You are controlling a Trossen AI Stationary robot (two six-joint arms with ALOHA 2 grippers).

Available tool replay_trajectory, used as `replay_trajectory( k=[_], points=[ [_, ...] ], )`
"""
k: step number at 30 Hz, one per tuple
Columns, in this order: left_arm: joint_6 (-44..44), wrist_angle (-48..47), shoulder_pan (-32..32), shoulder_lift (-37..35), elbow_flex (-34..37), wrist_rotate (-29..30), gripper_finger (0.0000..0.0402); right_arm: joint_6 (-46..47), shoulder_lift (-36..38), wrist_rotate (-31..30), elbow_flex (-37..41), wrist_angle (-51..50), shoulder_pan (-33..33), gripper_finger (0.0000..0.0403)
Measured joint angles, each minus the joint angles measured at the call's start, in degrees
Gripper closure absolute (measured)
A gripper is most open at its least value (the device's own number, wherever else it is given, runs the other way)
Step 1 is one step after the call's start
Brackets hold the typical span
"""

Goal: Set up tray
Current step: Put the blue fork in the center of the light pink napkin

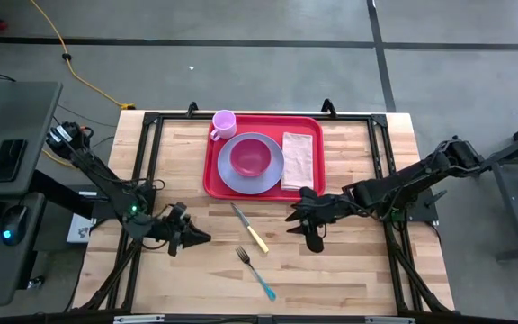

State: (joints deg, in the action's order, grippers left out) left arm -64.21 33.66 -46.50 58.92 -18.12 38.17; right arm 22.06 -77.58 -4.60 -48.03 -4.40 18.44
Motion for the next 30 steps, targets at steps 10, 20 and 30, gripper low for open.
replay_trajectory(
  k=[10,20,30],
  points=[
    [-11.7,-3.2,0.0,8.9,-9.2,-4.4,0.0316,0.0,0.0,-1.6,0.0,-0.1,-0.1,0.0259],
    [-22.1,-8.8,0.0,17.9,-19.5,-6.1,0.0316,-5.8,0.0,-2.2,0.1,-1.1,-0.1,0.0259],
    [-32.8,-22.6,1.7,30.2,-32.0,-6.9,0.0316,-9.3,0.0,4.1,0.1,-1.4,0.1,0.0259]
  ],
)
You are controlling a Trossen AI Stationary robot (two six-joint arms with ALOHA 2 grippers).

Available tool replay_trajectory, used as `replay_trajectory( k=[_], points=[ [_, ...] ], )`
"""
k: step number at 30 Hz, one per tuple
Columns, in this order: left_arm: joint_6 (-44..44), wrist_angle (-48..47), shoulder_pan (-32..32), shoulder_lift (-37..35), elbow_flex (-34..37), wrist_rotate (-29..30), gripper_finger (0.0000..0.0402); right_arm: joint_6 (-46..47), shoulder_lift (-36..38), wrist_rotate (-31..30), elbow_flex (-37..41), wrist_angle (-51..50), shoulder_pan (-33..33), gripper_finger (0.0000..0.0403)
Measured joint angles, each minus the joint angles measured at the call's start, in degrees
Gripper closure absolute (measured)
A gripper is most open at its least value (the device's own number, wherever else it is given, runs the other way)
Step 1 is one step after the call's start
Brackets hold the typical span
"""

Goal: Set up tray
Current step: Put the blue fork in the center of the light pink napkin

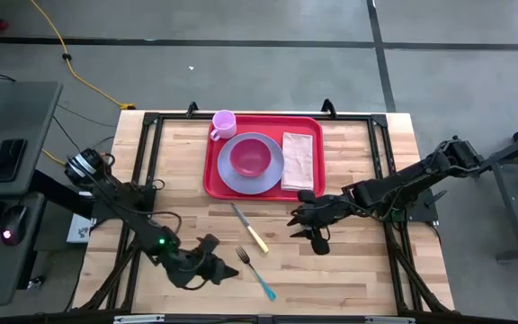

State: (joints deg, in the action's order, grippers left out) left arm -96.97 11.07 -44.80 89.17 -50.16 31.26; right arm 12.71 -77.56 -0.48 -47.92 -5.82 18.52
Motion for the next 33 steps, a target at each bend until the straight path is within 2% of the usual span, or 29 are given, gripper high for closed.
replay_trajectory(
  k=[8,13,16,22,33],
  points=[
    [-6.7,-11.0,5.3,1.8,-0.6,-4.5,0.0316,-1.0,0.0,5.2,0.0,-0.8,0.0,0.0259],
    [-10.3,-15.9,10.4,1.8,-0.5,-11.6,0.0316,-1.4,0.0,5.2,0.0,-0.9,0.0,0.0259],
    [-8.8,-18.7,13.4,1.8,-0.5,-16.7,0.0316,-1.4,0.0,5.3,0.0,-1.1,0.0,0.0259],
    [-1.6,-18.9,16.1,1.8,-0.5,-21.4,0.0316,-1.4,0.0,5.2,0.0,-1.8,0.0,0.0259],
    [0.8,-25.3,15.9,1.8,-0.5,-21.5,0.0316,-1.2,0.0,4.5,0.0,-2.1,0.0,0.0259]
  ],
)
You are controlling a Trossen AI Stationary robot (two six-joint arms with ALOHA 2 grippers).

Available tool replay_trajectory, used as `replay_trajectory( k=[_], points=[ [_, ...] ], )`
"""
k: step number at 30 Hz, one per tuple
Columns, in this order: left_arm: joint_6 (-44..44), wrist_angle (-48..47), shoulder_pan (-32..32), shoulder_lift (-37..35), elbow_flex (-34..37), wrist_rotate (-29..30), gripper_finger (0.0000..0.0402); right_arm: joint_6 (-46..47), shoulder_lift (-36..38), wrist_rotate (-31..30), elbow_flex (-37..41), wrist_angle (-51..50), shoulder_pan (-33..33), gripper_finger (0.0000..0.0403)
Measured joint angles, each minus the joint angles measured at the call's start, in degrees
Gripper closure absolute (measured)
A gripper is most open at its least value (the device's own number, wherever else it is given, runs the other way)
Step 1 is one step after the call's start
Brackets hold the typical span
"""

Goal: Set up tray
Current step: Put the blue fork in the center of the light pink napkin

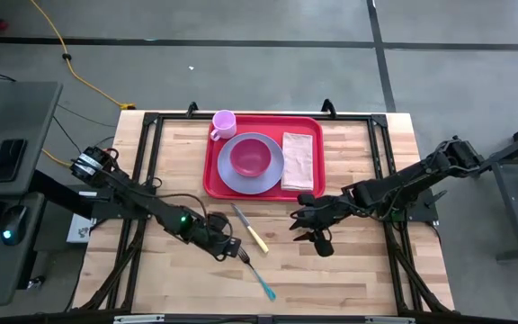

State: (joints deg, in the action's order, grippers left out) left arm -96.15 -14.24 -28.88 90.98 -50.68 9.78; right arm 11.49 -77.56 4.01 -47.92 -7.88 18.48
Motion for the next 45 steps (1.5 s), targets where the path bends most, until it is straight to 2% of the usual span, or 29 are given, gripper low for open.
replay_trajectory(
  k=[9,17,21,25,32,36,45],
  points=[
    [5.0,-1.2,0.0,0.0,0.0,0.4,0.0305,0.8,0.0,-0.8,0.0,0.0,-0.1,0.0259],
    [7.1,-2.5,0.0,0.0,0.0,1.0,0.0198,2.0,0.0,-0.9,0.0,0.0,-0.1,0.0259],
    [9.0,-2.2,0.0,0.0,0.0,1.3,0.0165,2.0,0.0,-0.9,0.0,0.0,-0.1,0.0259],
    [10.1,-2.3,0.0,0.0,0.0,2.8,0.016,2.2,0.0,-0.9,0.0,0.0,-0.1,0.0259],
    [11.4,-1.3,1.2,0.8,0.0,4.5,0.0174,3.4,0.0,-1.2,0.0,0.0,-0.1,0.0259],
    [15.9,3.5,3.0,3.9,-0.1,1.3,0.0176,3.8,0.0,-1.5,0.0,0.1,-0.1,0.0259],
    [18.3,4.1,5.6,7.6,-0.1,-4.2,0.0175,5.2,0.0,-0.9,0.0,0.5,-0.1,0.0259]
  ],
)
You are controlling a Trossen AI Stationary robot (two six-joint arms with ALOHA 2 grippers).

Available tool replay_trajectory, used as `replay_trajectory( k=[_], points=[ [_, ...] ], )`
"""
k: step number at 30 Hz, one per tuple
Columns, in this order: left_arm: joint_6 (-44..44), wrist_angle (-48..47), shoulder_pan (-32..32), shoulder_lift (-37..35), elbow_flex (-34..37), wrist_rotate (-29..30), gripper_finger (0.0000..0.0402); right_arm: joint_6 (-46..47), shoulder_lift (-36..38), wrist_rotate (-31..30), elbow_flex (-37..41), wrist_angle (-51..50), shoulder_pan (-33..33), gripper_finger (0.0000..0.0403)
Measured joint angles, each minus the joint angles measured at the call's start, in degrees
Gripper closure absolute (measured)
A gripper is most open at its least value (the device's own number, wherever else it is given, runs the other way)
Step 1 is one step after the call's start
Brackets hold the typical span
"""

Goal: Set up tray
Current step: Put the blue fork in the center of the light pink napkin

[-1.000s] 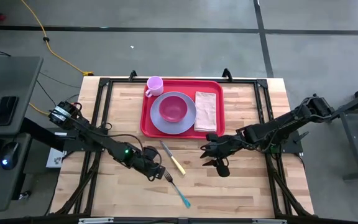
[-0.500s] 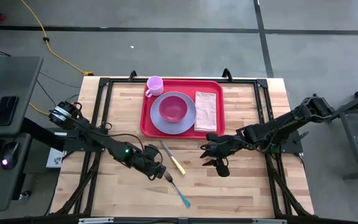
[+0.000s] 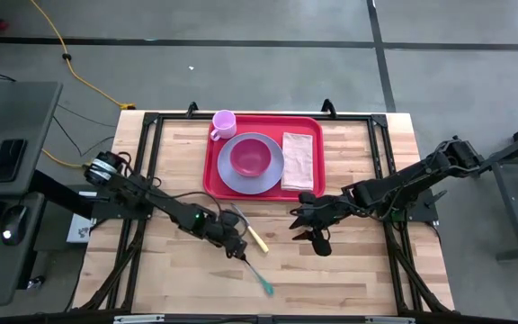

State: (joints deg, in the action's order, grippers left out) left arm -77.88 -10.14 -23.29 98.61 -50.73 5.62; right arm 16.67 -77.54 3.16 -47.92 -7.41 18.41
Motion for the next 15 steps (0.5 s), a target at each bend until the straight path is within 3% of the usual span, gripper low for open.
replay_trajectory(
  k=[15],
  points=[
    [0.1,1.8,0.1,0.6,0.1,-3.5,0.0185,-0.1,0.0,0.0,0.0,0.0,0.0,0.0259]
  ],
)
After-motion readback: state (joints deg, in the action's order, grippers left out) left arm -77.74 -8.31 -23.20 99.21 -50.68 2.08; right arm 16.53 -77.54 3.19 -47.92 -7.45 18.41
